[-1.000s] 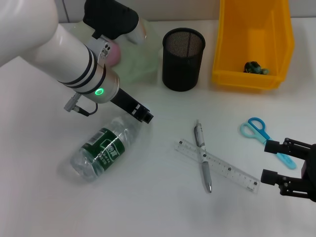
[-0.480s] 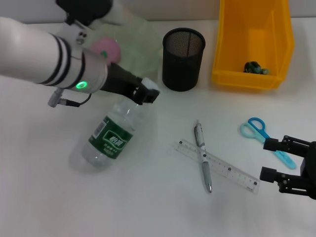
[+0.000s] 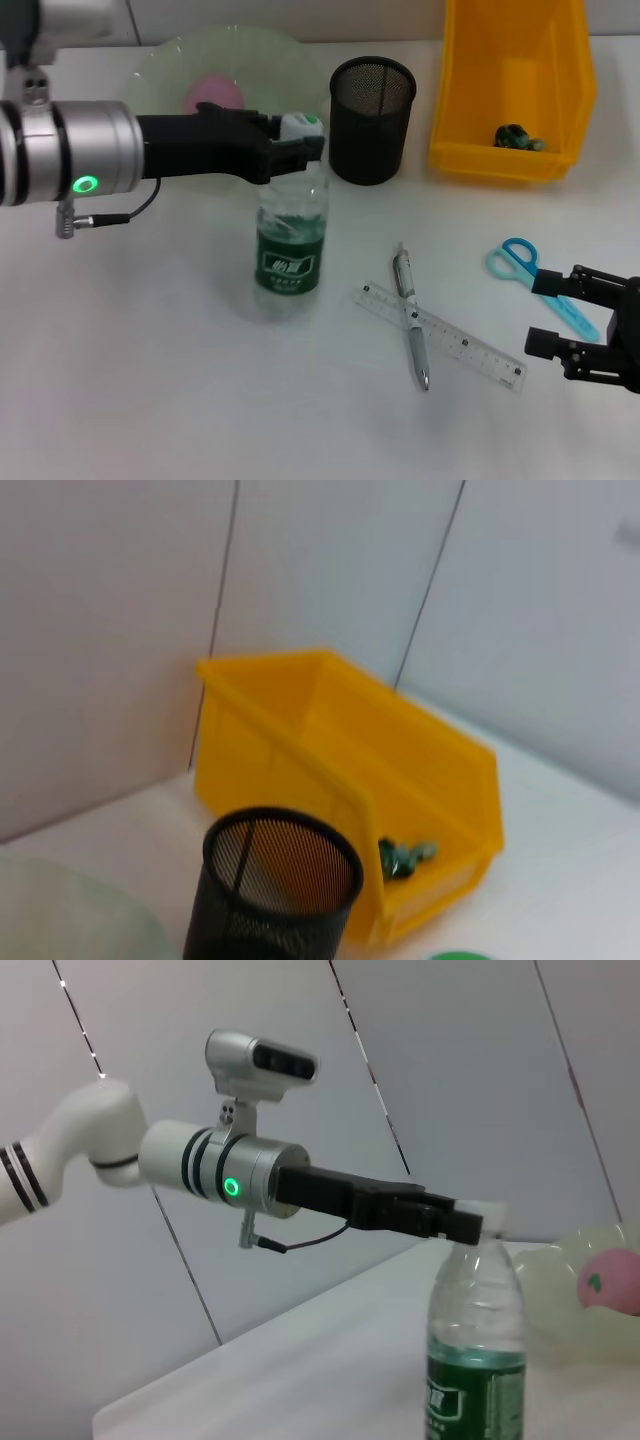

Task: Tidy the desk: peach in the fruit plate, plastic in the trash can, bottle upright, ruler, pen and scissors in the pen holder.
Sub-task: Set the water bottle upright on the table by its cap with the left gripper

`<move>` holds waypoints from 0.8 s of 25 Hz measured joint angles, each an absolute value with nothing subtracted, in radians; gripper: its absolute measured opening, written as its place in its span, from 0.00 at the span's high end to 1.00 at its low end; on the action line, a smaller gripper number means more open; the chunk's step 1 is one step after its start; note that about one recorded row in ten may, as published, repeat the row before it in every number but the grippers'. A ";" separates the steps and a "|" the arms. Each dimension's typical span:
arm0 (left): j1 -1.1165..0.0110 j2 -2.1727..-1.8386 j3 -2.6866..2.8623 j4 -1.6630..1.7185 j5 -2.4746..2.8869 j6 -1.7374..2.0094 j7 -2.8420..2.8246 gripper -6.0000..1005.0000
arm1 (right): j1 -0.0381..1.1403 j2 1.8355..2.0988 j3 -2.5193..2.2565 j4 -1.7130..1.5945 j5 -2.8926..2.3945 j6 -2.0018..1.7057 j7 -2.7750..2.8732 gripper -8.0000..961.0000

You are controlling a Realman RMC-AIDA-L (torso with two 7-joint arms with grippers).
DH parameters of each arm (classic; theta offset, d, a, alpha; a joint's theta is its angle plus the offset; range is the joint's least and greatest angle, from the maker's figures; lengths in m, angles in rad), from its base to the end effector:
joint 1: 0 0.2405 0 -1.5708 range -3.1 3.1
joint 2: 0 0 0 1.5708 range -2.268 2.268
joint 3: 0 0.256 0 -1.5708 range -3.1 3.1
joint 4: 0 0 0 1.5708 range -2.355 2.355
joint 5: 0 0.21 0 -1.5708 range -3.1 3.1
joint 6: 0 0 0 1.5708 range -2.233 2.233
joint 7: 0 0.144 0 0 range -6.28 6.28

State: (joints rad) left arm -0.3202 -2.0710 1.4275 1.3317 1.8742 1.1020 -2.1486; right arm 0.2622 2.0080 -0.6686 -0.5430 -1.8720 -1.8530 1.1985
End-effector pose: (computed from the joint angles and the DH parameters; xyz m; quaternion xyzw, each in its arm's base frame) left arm -0.1741 0.3454 -0.0055 -0.9252 -0.2792 -0.1712 0.1918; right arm 0.3179 0.2264 0.0248 -0.9058 0.2358 0.3365 0.1032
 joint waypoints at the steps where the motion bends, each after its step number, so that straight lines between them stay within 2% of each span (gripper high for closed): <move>1: -0.314 -2.070 1.413 1.304 1.832 1.105 -2.107 0.56 | 0.263 2.008 -0.668 -0.543 -1.872 -1.853 1.200 0.17; 9: -0.287 -2.069 1.359 1.123 1.577 1.134 -1.791 0.56 | 0.268 2.008 -0.665 -0.543 -1.871 -1.853 1.211 0.17; 20: -0.222 -2.069 1.351 1.074 1.382 1.195 -1.508 0.56 | 0.274 2.012 -0.652 -0.542 -1.871 -1.854 1.217 0.17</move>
